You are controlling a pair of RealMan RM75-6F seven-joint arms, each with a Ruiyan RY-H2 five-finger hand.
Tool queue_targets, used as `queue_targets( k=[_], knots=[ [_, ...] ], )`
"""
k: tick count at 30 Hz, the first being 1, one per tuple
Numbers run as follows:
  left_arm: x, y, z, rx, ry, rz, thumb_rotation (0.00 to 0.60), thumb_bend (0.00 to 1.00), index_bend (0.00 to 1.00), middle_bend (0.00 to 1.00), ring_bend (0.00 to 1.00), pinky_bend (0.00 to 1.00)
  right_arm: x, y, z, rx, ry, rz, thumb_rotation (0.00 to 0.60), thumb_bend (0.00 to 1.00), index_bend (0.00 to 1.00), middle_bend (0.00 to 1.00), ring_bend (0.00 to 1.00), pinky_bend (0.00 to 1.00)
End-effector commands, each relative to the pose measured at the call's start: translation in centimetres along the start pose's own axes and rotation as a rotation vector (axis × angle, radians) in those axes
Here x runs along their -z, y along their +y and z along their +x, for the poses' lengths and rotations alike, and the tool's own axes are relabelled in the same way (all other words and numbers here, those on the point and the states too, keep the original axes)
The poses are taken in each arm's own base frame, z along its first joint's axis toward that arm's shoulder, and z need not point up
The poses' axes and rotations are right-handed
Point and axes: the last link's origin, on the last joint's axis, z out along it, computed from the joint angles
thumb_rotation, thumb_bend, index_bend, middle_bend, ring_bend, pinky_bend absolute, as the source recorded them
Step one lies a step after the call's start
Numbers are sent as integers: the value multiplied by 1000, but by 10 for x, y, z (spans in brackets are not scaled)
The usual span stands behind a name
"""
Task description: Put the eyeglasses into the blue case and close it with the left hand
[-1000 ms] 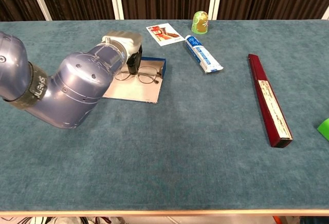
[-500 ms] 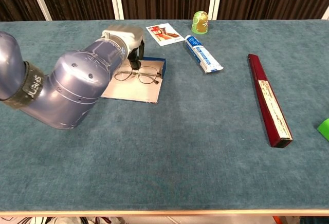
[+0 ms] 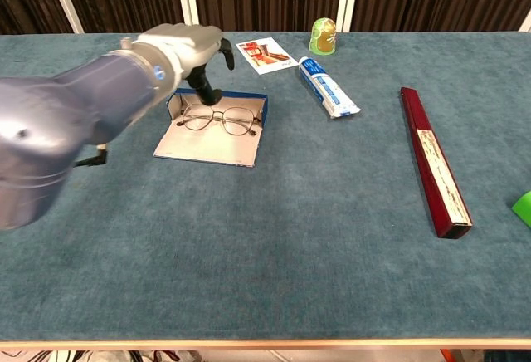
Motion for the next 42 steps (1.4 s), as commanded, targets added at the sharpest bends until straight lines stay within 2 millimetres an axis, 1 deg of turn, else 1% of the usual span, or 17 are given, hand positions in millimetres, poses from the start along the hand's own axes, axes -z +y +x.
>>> queue_targets(
  k=[1,3,5,9,12,14,23,29,42],
  knots=[
    [21,-20,-6,56,-33,-33,600,448,144,318,381,644,0,0,0,2,3,1,600,89,0,0,2,168],
    [28,-23,-11,117,-78,-49,600,468,136,397,426,678,0,0,0,5,2,-1,600,94,0,0,2,168],
    [33,-26,-13,159,-109,-57,600,476,121,448,459,693,0,0,0,7,1,-2,600,96,0,0,2,168],
    [36,-30,-18,166,-127,-68,600,477,44,560,558,720,0,0,0,8,3,-2,600,99,0,0,2,168],
    [37,-32,-23,183,-142,-66,600,479,2,618,615,740,0,0,0,6,3,-3,600,99,0,0,2,168],
    [37,-33,-28,197,-162,-60,600,479,0,635,632,747,0,0,0,7,1,-3,600,99,0,0,2,168],
    [34,-33,-43,194,-208,-39,600,479,0,642,643,748,0,0,0,1,-1,-8,600,102,0,0,2,168],
    [33,-33,-49,179,-203,-29,600,479,0,629,639,748,0,0,0,-2,-3,-12,600,104,0,0,2,168],
    [25,-28,-53,182,-205,-12,600,479,0,625,638,748,0,0,0,-2,-6,-16,600,106,0,0,2,168]
  ],
)
